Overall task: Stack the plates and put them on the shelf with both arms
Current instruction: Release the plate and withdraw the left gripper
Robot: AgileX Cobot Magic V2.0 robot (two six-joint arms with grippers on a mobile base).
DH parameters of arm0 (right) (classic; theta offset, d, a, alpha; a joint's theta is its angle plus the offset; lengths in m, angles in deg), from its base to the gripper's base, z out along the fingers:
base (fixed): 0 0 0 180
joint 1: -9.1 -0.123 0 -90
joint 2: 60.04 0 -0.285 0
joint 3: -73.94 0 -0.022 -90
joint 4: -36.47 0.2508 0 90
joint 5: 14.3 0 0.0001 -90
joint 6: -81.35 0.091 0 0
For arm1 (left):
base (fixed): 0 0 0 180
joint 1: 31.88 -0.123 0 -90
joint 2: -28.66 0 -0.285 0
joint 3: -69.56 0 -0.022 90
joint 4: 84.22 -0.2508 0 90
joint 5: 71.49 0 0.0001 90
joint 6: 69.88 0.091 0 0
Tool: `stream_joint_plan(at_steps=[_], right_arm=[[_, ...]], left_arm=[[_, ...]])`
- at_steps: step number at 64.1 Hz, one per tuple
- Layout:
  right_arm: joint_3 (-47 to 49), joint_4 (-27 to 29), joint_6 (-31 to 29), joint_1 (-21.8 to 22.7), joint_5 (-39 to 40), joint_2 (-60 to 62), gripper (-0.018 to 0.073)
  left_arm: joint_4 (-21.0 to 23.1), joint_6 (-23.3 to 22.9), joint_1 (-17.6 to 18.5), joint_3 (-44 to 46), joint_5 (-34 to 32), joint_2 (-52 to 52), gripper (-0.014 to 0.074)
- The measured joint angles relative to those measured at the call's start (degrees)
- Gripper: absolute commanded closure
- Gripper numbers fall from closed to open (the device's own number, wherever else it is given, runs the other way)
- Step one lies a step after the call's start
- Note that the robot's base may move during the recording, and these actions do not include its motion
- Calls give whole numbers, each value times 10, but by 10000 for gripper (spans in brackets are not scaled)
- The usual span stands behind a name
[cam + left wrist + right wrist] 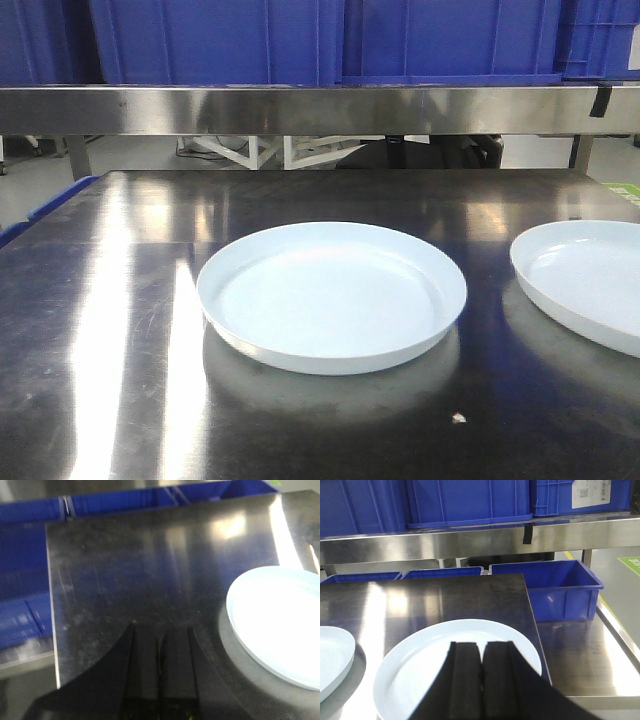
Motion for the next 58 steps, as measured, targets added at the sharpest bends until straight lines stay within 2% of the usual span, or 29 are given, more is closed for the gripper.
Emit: stream_joint_plan(at_steps=[9,21,26,48,58], right_arm=[[0,0,0,0,0,0,517],[0,0,0,0,0,0,517],[0,0,0,0,0,0,517],[0,0,0,0,0,0,517],[0,0,0,0,0,0,517]], left_arm=[[0,21,-29,-37,-12,71,516],[0,23,-104,-70,-16,144,516],[0,24,-120,-79,-16,167,516],[0,24,-123,-117,-17,296,516],[0,24,-123,-118,-18,310,516]])
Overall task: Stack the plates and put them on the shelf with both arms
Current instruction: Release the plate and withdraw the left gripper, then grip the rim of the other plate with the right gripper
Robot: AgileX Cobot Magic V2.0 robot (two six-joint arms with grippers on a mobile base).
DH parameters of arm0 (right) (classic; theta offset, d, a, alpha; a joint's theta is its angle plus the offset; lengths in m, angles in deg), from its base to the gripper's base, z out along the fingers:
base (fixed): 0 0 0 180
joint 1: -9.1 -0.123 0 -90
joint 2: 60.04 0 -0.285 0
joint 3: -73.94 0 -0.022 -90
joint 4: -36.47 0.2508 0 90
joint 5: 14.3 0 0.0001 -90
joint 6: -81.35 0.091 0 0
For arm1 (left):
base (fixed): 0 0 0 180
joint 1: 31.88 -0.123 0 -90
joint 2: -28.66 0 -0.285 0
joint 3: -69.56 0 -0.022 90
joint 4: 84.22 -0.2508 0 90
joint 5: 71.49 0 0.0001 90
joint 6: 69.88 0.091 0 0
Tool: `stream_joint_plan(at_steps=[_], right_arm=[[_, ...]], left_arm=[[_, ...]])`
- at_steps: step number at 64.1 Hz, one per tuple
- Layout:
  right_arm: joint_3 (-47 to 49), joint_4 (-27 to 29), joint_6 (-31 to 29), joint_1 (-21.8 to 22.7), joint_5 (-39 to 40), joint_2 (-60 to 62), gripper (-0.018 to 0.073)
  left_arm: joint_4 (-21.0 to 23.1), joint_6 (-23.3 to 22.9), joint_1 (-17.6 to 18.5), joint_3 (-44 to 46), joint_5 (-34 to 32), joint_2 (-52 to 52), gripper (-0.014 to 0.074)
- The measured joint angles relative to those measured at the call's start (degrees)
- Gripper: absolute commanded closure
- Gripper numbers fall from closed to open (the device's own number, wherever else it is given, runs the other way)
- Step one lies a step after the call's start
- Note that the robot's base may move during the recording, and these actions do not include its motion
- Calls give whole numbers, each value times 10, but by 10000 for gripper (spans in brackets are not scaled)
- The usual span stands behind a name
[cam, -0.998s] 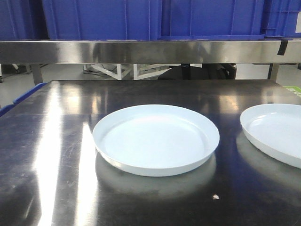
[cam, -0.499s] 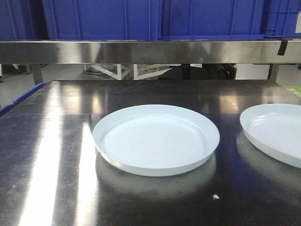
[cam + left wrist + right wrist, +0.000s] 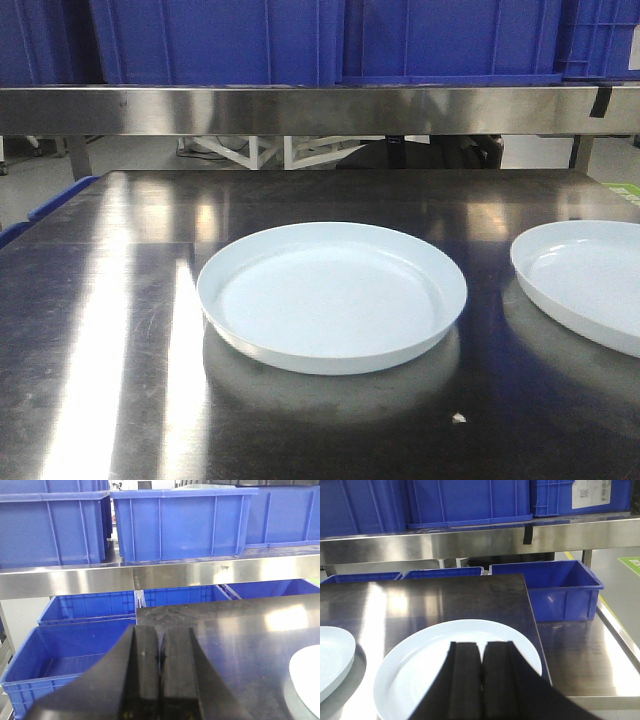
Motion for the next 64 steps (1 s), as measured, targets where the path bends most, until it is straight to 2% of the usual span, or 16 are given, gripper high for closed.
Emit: stream_joint_plan(at_steps=[58,64], right_arm=[[0,11,0,0,12,0,517],[22,21,0,0,-32,0,517]], left_arm=[[0,0,0,-1,-1,3,516],[0,0,0,-1,-1,3,516]])
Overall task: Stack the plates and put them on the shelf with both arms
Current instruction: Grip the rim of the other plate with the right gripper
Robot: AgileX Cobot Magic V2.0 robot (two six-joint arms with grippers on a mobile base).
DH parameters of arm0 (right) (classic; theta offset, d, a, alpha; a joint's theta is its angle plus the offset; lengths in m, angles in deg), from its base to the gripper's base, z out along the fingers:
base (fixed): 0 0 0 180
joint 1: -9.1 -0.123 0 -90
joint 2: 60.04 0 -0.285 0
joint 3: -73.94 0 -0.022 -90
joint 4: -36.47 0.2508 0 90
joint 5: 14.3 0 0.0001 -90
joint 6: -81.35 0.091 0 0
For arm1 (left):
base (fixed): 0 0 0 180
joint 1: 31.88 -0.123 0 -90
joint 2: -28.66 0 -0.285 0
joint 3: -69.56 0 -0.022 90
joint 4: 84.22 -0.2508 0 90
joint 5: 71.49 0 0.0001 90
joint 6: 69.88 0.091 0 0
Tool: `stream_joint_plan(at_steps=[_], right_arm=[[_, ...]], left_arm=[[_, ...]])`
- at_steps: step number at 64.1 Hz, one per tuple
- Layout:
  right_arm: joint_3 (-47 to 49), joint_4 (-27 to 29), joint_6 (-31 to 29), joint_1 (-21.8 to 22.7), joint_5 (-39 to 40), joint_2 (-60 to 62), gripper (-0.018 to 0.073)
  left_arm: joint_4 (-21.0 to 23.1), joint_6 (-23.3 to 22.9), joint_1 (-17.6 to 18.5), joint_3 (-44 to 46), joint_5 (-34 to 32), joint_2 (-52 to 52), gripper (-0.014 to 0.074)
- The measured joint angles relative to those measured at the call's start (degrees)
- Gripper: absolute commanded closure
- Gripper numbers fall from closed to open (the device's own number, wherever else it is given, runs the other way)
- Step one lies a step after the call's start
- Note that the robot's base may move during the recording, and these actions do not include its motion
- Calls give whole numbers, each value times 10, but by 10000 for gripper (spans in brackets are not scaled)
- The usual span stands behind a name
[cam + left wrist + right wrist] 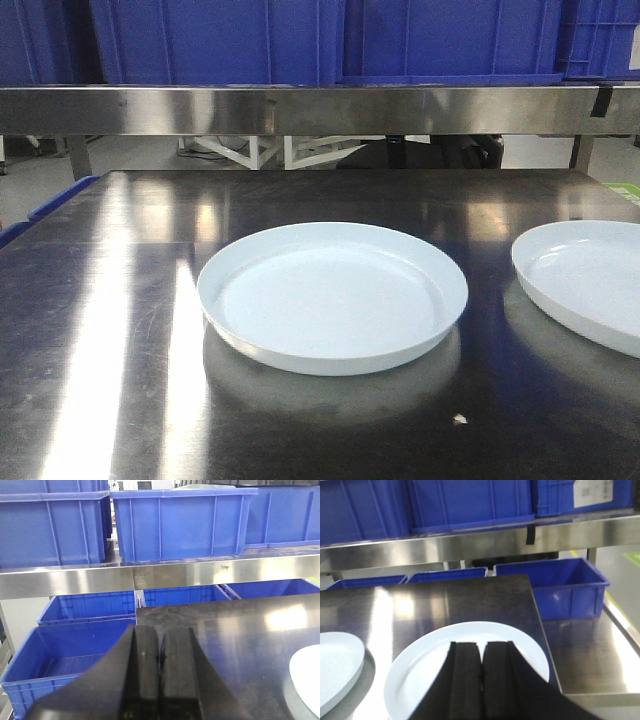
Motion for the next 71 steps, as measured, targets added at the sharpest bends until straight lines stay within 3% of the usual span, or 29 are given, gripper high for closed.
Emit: stream_joint_plan(at_steps=[15,38,54,71], right_arm=[[91,2,0,0,-95,-60,517],[229,47,0,0,-251,-292,517],[293,50,0,0,-358,-449,517],[392,-14,0,1,-398,-592,516]], left_arm=[[0,0,0,0,0,0,516],[0,0,0,0,0,0,516],[0,0,0,0,0,0,516],[0,0,0,0,0,0,516]])
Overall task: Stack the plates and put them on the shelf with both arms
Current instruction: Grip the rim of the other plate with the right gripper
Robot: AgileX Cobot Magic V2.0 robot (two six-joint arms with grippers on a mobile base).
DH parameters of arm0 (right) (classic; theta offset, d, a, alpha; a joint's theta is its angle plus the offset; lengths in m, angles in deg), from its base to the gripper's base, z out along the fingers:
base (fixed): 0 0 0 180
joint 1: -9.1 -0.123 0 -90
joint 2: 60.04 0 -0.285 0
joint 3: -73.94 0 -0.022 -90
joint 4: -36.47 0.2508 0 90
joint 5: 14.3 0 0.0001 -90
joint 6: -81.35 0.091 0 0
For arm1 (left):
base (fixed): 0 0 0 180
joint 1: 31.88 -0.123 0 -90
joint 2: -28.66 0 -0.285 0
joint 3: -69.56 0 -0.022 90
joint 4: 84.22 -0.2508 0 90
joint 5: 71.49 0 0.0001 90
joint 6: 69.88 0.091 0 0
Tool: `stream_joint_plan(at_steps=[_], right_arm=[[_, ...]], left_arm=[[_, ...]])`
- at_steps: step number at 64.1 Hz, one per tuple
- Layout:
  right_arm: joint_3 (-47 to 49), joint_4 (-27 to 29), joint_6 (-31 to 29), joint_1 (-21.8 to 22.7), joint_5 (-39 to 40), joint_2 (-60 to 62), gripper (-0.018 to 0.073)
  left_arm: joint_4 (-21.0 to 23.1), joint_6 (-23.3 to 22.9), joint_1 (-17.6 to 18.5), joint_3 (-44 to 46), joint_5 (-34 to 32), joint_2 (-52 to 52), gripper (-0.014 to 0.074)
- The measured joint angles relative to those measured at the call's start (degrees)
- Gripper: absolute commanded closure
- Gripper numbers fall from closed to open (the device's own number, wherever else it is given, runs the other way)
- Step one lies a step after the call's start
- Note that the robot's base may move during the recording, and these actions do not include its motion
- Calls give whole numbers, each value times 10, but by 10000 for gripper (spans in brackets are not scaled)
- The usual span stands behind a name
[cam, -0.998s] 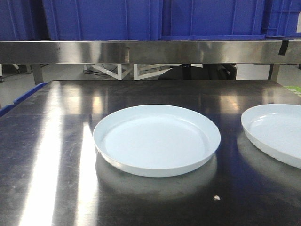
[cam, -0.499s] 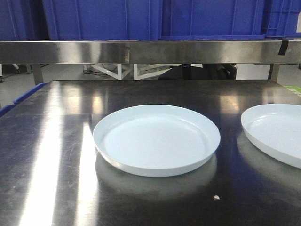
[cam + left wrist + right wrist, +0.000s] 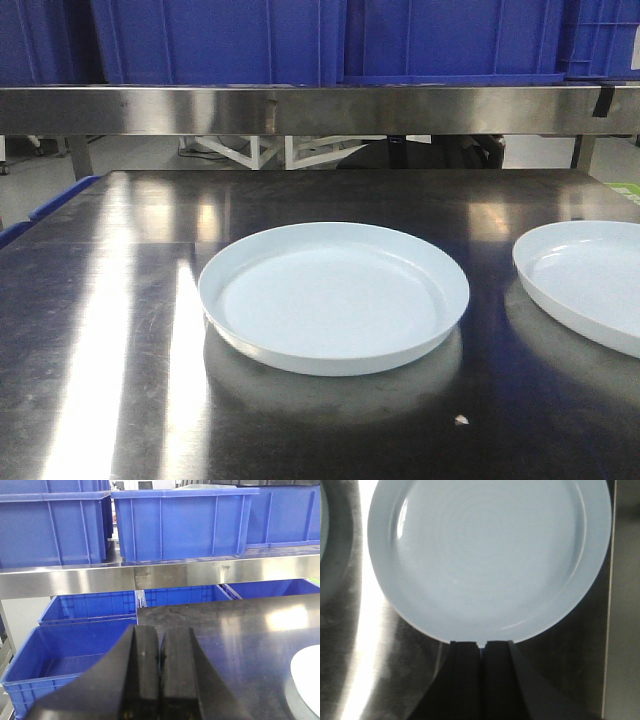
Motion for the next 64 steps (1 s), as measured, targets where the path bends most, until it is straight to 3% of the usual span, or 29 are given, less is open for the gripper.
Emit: stream_joint_plan(at_steps=[13,31,64], right_arm=[[87,-17,0,38,-27,-90,456],[154,-20,-23,109,-40,-182,221],[202,-38,-30,119,-39,-294,186]], left_arm=[[0,0,0,0,0,0,516],[0,0,0,0,0,0,516],[0,0,0,0,0,0,516]])
